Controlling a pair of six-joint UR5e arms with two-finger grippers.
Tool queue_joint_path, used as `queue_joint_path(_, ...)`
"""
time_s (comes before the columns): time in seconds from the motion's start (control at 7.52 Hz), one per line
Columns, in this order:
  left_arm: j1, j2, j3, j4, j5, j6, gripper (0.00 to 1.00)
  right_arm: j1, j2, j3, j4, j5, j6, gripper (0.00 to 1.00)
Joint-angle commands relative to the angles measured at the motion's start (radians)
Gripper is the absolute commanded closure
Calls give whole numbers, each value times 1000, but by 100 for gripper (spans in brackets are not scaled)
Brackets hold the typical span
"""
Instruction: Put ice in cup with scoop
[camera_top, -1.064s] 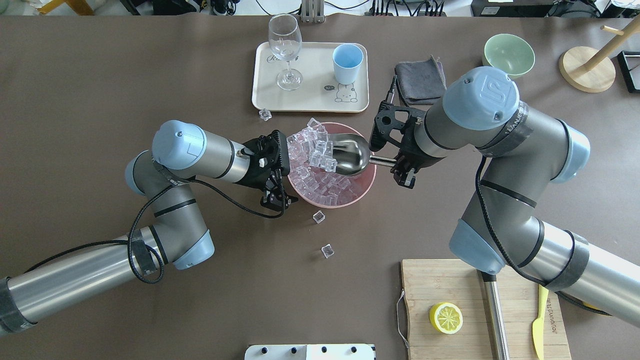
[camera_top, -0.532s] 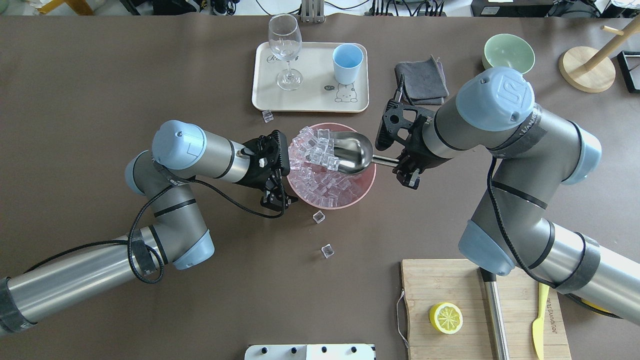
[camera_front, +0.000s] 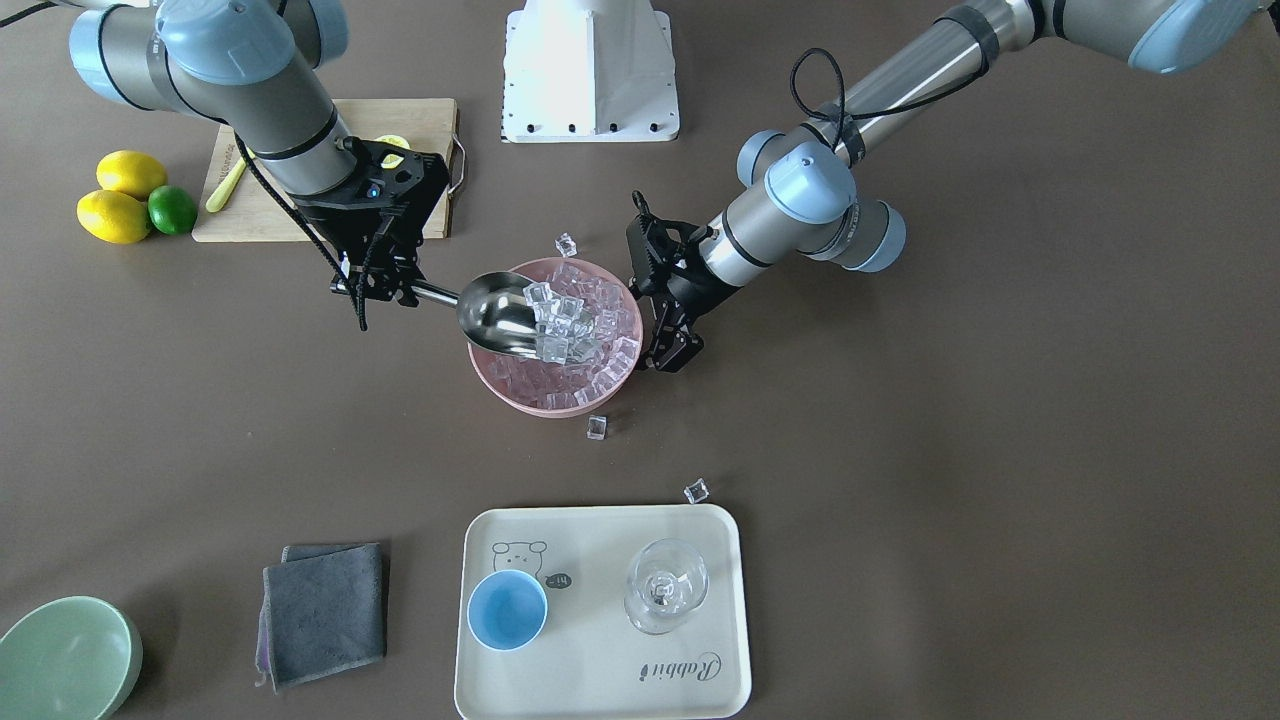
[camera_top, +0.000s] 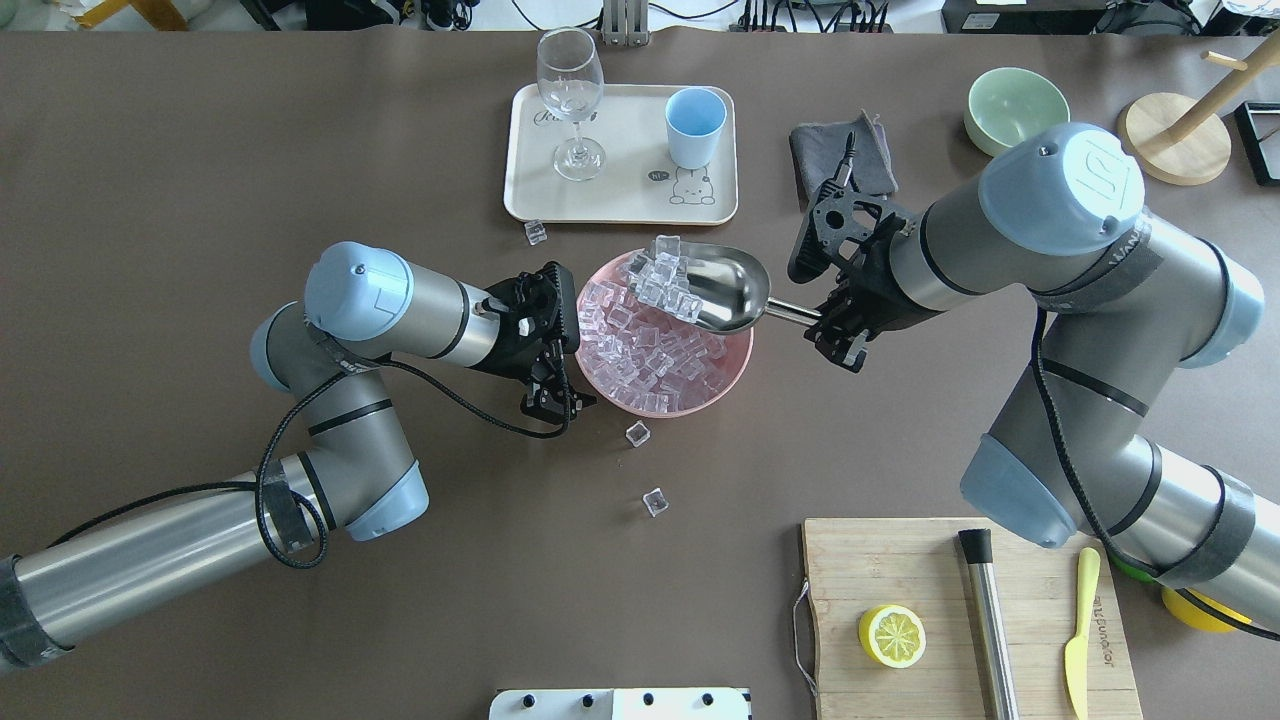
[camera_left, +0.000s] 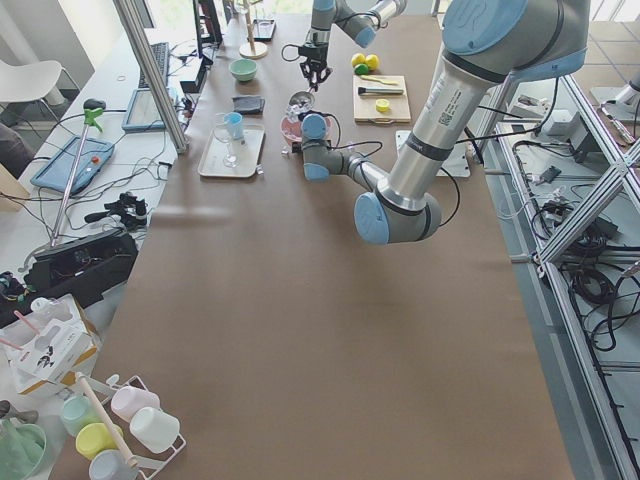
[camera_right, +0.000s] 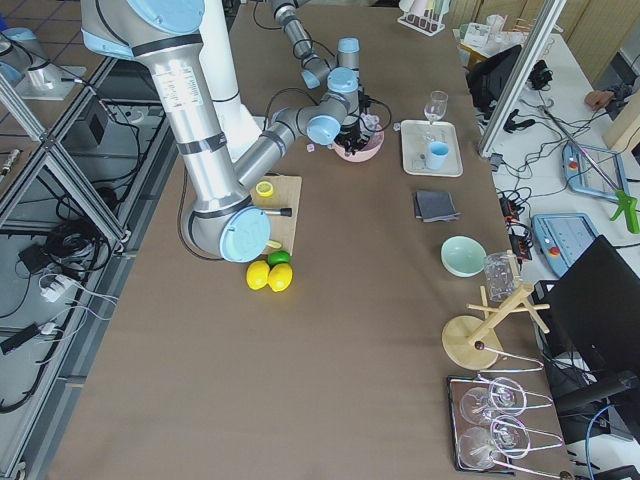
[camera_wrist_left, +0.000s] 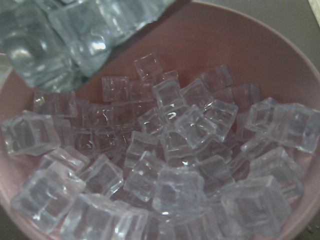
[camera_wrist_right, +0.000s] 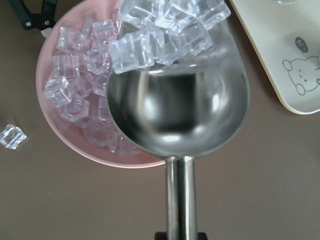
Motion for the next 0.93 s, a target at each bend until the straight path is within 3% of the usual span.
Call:
queue_joint_path(0.0,6,9,0,-1,0,1,2,54,0,-2,2,28,86,100)
queue_joint_path(0.53,-5,14,-9,2,-8,9,2,118,28,-33,8,25,188,100)
queue_joint_path(0.8,-13,75,-81,6,-12,11,2,163,101,-132,5,26,205,100)
